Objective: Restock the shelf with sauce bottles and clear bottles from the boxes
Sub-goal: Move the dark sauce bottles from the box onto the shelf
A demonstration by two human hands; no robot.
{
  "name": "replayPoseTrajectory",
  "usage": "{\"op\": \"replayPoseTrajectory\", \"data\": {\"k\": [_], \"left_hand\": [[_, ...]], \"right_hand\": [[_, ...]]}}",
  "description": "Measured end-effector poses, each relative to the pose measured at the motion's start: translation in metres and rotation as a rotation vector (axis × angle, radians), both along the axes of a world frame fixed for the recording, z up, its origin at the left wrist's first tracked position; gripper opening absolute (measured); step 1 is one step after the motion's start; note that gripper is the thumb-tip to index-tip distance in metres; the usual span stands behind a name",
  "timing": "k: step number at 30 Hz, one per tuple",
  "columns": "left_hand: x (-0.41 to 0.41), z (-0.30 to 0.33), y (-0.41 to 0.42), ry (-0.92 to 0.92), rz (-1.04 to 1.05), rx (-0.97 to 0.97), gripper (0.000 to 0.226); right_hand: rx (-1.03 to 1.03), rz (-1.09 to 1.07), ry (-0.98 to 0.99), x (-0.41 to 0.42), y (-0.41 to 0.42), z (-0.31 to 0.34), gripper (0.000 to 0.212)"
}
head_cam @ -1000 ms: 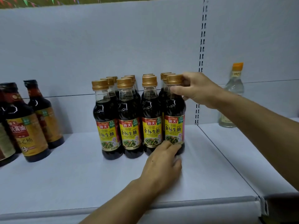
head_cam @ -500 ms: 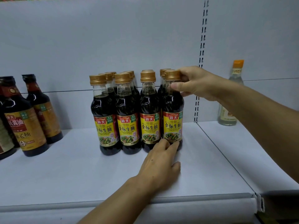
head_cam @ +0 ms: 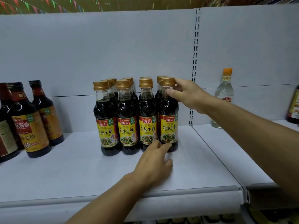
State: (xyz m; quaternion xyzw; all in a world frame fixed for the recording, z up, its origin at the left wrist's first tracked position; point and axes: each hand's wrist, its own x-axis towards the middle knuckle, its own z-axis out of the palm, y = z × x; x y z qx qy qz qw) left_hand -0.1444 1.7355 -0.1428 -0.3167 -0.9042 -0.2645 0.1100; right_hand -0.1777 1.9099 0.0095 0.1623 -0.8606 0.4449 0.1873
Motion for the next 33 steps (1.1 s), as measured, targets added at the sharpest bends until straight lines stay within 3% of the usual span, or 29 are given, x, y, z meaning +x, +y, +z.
{"op": "replayPoseTrajectory", "data": {"k": [2, 7, 9, 18, 33], "left_hand": [[0.001, 0.002, -0.005, -0.023, 0.005, -0.009, 0.053], [0.004, 0.012, -0.022, -0.071, 0.016, 0.029, 0.046], [0.008, 0.017, -0.029, -0.066, 0.015, 0.052, 0.044], [0.038, 0.037, -0.072, 0.044, -0.028, 0.081, 0.039], [0.115, 0.035, -0.188, 0.046, -0.014, 0.071, 0.038]], "right_hand": [[0.039, -0.065, 0.034, 0.002, -0.003, 0.0, 0.028], [0.08, -0.243, 0.139, 0.005, -0.008, -0.002, 0.067], [0.142, -0.303, 0.184, 0.008, -0.013, -0.004, 0.073], [0.316, -0.461, 0.421, 0.044, -0.061, -0.018, 0.053], [0.4, -0.238, 0.363, 0.139, -0.197, -0.047, 0.029]]}}
